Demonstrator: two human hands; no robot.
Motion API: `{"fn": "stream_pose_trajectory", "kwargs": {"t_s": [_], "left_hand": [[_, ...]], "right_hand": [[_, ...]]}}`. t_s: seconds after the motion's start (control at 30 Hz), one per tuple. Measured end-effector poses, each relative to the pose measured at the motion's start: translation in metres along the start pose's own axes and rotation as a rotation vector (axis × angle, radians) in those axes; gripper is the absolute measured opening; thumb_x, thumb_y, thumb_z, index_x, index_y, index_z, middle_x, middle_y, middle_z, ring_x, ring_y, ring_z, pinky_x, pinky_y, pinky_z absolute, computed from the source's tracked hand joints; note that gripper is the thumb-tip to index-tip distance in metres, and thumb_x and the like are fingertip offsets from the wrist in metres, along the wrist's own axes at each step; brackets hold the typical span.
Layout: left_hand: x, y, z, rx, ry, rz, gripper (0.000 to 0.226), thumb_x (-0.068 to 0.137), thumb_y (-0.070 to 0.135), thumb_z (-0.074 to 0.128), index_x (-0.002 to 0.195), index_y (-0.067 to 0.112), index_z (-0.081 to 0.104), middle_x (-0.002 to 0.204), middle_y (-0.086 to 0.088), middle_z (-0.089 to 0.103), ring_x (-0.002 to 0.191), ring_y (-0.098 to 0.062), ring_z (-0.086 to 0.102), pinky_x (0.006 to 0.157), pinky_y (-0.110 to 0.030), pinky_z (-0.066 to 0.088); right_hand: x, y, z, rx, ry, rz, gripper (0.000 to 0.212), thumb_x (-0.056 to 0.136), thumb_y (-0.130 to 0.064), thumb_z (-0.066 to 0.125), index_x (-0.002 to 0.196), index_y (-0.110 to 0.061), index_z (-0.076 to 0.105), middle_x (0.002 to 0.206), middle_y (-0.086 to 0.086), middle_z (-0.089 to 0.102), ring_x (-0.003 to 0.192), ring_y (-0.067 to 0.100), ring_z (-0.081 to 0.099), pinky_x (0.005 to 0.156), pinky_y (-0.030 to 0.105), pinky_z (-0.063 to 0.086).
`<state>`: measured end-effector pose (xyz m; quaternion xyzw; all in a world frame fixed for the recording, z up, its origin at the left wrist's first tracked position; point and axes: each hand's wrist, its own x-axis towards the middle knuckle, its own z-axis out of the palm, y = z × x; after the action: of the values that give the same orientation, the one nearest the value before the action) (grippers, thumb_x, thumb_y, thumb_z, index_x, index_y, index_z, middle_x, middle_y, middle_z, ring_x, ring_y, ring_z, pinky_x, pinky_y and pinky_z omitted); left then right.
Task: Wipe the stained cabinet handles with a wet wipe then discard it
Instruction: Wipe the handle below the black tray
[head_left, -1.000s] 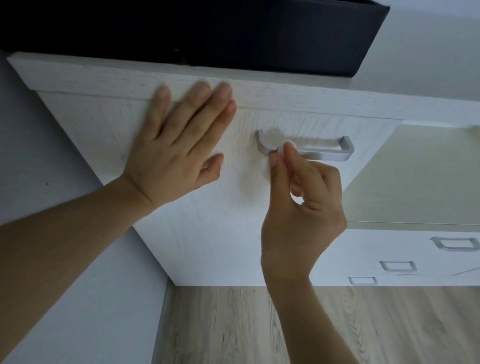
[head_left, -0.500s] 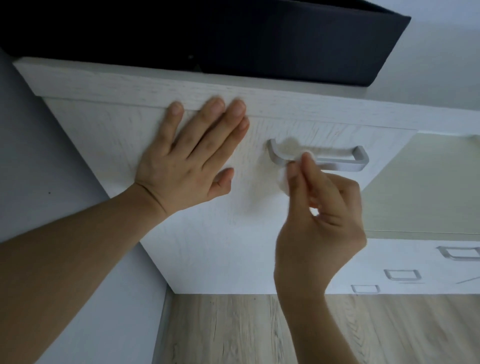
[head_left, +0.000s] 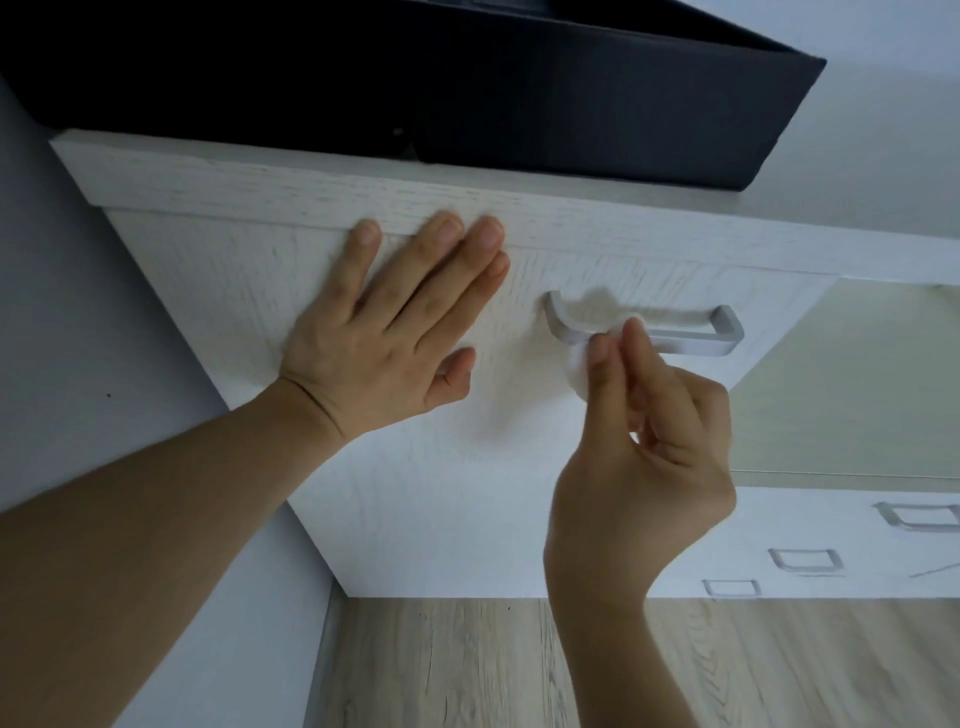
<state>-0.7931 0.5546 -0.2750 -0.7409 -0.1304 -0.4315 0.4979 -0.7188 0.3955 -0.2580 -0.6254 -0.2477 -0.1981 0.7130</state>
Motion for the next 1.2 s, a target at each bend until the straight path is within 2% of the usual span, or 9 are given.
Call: {"fn": "stream_pose_trajectory", "kwargs": {"t_s": [0.2,0.3,0.43,0.5,0.6,0.73,0.87,1.07,1.2], "left_hand": [[-0.001,-0.001,0.000,0.001,-0.009,0.011,0.076,0.091,0.042,0.037,0.151,0.000,0.015,0.159,-0.015,0.000,0.147,-0.028,0.001,0.117,-0.049,0.004],[-0.001,-0.001,0.000,0.003,-0.019,0.012,0.075,0.092,0.042,0.036,0.151,0.000,0.014,0.159,-0.015,-0.002,0.147,-0.029,-0.001,0.117,-0.049,0.002],[0.000,-0.001,-0.001,0.020,-0.021,0.020,0.075,0.093,0.042,0.034,0.151,-0.001,0.013,0.158,-0.016,-0.003,0.147,-0.029,-0.002,0.117,-0.049,0.003],[0.000,-0.001,-0.001,0.011,-0.017,0.016,0.075,0.093,0.042,0.034,0.151,0.000,0.013,0.159,-0.015,-0.003,0.147,-0.028,-0.002,0.117,-0.049,0.004],[0.000,0.002,0.000,-0.008,-0.014,0.006,0.075,0.092,0.041,0.034,0.151,0.000,0.013,0.159,-0.014,-0.003,0.147,-0.027,-0.001,0.117,-0.049,0.004],[0.000,0.002,0.002,-0.005,-0.004,0.000,0.076,0.091,0.041,0.035,0.151,0.000,0.013,0.159,-0.014,-0.002,0.147,-0.027,0.000,0.118,-0.049,0.003],[-0.001,0.001,0.001,0.001,-0.003,-0.001,0.075,0.091,0.041,0.035,0.151,0.000,0.014,0.159,-0.014,-0.001,0.147,-0.028,0.000,0.118,-0.049,0.004],[-0.001,0.001,0.001,0.014,-0.007,0.002,0.084,0.088,0.047,0.043,0.151,0.001,0.012,0.159,-0.013,-0.001,0.147,-0.027,-0.001,0.117,-0.048,0.004],[-0.001,0.001,0.001,0.005,-0.004,0.006,0.076,0.091,0.043,0.036,0.151,0.000,0.014,0.159,-0.014,0.000,0.147,-0.028,0.001,0.118,-0.048,0.004]], "right_hand": [[-0.005,-0.007,0.008,-0.075,-0.050,-0.114,0.014,0.081,-0.008,0.069,0.094,-0.006,0.071,0.076,-0.003,0.052,0.069,0.001,0.050,0.067,0.000,0.040],[-0.006,-0.011,0.017,-0.090,-0.025,-0.065,0.011,0.078,-0.006,0.073,0.089,-0.004,0.069,0.079,-0.002,0.053,0.073,0.004,0.052,0.066,-0.003,0.037],[-0.008,-0.015,0.029,-0.104,0.023,-0.016,0.011,0.078,-0.007,0.073,0.088,-0.007,0.067,0.080,-0.005,0.053,0.071,0.009,0.054,0.064,0.003,0.041],[-0.007,-0.012,0.024,-0.117,0.014,-0.052,0.011,0.078,-0.007,0.073,0.088,-0.006,0.068,0.079,-0.002,0.054,0.072,0.007,0.053,0.064,0.002,0.041],[-0.003,-0.003,0.008,-0.119,0.001,-0.094,0.011,0.079,-0.008,0.073,0.090,-0.008,0.070,0.077,-0.006,0.051,0.071,-0.006,0.049,0.065,-0.001,0.038],[0.013,0.007,-0.014,-0.055,0.097,0.088,0.011,0.084,-0.017,0.068,0.091,-0.021,0.062,0.077,-0.010,0.052,0.067,-0.006,0.049,0.065,0.003,0.038],[0.010,-0.014,-0.010,0.001,0.028,0.043,0.017,0.085,-0.018,0.067,0.089,-0.032,0.058,0.080,-0.003,0.056,0.066,-0.005,0.050,0.064,0.006,0.038],[-0.008,-0.024,0.017,0.069,-0.120,0.110,0.010,0.076,-0.012,0.074,0.085,-0.013,0.071,0.078,-0.001,0.063,0.073,-0.005,0.057,0.066,0.001,0.042],[-0.007,-0.023,0.012,0.114,-0.056,0.297,0.013,0.075,-0.013,0.078,0.075,-0.022,0.067,0.073,-0.006,0.065,0.068,0.003,0.061,0.064,0.010,0.046]]}}
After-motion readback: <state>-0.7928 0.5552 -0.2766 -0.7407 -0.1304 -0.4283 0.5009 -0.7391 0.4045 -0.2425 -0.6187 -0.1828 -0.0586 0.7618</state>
